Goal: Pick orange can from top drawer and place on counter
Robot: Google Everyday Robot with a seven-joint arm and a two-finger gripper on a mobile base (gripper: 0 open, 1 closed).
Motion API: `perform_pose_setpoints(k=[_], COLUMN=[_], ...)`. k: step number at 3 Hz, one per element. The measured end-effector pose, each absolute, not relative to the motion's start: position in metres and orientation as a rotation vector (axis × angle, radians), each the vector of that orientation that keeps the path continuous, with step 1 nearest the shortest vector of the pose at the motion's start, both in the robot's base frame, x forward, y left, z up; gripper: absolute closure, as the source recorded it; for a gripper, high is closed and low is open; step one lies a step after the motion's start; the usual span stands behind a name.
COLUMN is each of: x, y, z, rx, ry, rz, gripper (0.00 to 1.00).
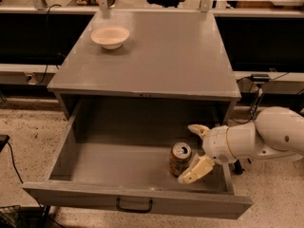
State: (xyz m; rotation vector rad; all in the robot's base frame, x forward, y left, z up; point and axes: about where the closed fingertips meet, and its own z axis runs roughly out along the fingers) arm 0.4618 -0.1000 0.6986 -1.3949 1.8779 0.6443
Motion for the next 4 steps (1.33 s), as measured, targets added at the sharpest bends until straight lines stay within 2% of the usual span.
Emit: perform_pose_setpoints(k=[2,4], x=[0.478,0.478], y=[-0.095,-0.092], z=[0.672,0.700], rx=[-1.323,-1.289], ry=[1.876,1.695], rz=[0.686,0.740], gripper=[0.31,0.77])
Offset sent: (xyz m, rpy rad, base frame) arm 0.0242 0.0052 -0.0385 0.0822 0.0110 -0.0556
